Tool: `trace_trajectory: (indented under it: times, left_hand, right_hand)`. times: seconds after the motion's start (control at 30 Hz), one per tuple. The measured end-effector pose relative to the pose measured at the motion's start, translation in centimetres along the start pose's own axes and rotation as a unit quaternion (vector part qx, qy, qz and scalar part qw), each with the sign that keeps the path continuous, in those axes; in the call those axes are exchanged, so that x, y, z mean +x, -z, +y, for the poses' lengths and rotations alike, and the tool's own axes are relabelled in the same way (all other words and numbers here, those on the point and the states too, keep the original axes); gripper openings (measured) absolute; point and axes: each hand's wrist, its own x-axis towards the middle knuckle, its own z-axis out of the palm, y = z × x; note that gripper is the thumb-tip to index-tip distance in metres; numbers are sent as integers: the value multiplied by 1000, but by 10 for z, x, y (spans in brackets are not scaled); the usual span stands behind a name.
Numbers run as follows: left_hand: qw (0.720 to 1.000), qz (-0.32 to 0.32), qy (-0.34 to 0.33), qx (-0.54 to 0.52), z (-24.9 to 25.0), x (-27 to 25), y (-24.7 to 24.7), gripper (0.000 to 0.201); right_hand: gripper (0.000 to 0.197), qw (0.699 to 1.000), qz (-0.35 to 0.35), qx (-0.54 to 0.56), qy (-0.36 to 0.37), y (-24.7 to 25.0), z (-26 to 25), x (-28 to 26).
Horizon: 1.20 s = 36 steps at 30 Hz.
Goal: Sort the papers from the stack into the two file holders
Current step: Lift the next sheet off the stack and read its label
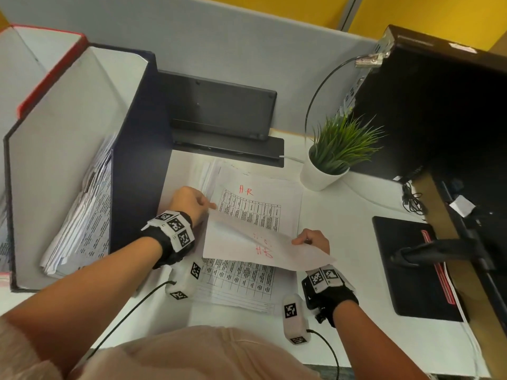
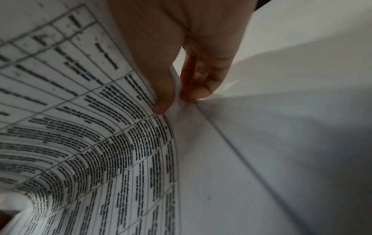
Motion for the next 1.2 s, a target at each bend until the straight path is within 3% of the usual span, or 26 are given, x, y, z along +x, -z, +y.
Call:
trace_trajectory:
  times: [0.1,0.17,0.23,0.3,0.37,0.43,0.5,0.57,0.63,0.67,0.73,0.8,0.93,1.07,1.2]
  left_hand:
    - [999,-20,-31,33,0,1,1,9]
    - [995,-30,-61,75,-1,0,0,14]
    - [987,7,-118,107,-1,-4,0,17]
    - [974,65,-199,83,-2,-10,0,19]
    - [970,80,-228,0,-2,-16,-1,23]
    - [974,55,-185,-119,0,-21,-2,21]
    - [969,36,-136,-201,2,-25,-2,26]
    - [964,10,-106,-244,5,-28,-1,32]
    - [957,-19,-92,-273,7,-29,1,34]
    - [955,-29,-87,-282,8,-28,1,35]
    - [954,-40,-68,-289,11,-25,4,34]
    - [958,-29,-39,-281,12,-18,5,29]
    - [987,8,16,-160,8,-5,4,6]
    - [998,-28,37,-31,2,3,2,30]
    - [999,-16,33,-1,7,3,-1,23]
  right_hand:
    - [25,999,1,34,-37,-4,-1,3]
    - [41,994,0,87,-64,-5,2,5]
    - [51,991,-16,112,-74,-6,0,4]
    - [54,990,-15,126,-64,-6,-3,4]
    - [54,991,-12,122,-51,-4,-3,3]
    - [47,997,-7,72,-11,-3,-1,3]
    - [33,995,6,-65,70,-4,0,1]
    - [44,985,12,-125,117,-4,3,-1]
    - [61,986,-7,-112,125,-3,1,-3]
    - [58,985,-17,-127,120,-3,0,-3]
    - [31,973,-29,-204,100,-2,-2,-3]
    - [23,974,-30,-208,83,-2,-3,-7]
    - [47,997,-47,-29,56,2,-3,-10]
    - [51,998,-37,41,21,-1,-7,-11]
    - [45,996,-46,-11,74,-6,-7,-16]
